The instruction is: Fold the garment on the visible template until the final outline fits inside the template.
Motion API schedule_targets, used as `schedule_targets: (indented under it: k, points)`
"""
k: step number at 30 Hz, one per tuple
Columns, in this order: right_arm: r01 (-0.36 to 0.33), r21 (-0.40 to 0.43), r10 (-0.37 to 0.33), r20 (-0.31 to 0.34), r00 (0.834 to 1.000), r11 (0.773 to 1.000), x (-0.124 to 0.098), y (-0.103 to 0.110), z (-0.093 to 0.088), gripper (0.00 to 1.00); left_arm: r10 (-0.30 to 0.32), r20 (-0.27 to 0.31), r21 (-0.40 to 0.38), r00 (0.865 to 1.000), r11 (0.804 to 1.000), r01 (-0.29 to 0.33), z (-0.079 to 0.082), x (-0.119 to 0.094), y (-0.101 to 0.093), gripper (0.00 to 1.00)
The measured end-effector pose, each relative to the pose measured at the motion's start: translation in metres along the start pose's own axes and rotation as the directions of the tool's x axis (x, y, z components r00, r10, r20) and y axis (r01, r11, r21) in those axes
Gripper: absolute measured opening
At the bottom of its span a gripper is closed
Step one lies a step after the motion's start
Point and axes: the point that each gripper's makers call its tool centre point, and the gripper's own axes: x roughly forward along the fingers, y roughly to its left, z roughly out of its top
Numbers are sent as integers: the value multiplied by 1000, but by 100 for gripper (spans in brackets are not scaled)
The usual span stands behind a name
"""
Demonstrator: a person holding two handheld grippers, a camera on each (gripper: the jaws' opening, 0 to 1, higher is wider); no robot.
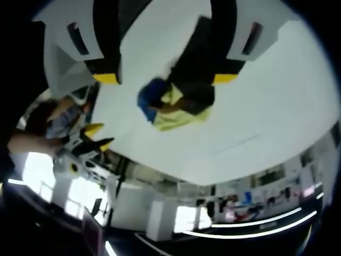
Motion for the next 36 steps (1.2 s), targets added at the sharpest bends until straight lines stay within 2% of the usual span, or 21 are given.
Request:
schedule_targets:
  k: [6, 11, 15, 23, 29, 36]
  points:
    - [-7, -27, 7, -17, 1000, 1000, 15, -5, -5, 32, -14, -18, 24, 1000, 1000, 15, 1, 12, 4, 58]
    - [-6, -46, 5, -17, 1000, 999, 27, -8, -9, 29, -26, -33, 84, 999, 996, 28, 4, 24, 6, 55]
    - [-34, -76, 29, -67, 997, 997, 39, -9, -21, 28, -40, -53, 115, 998, 992, 46, 3, 36, 7, 56]
    - [-62, -128, 50, -101, 994, 990, 53, -12, -30, 24, -54, -79, 176, 995, 982, 67, -1, 53, 9, 52]
    - [7, -129, -17, -79, 997, 992, 65, -25, -31, 25, -60, -98, 237, 993, 968, 82, -1, 67, 17, 44]
    - [-12, -161, -5, -109, 994, 987, 83, -20, -39, 24, -55, -123, 296, 991, 951, 89, -2, 81, 28, 39]
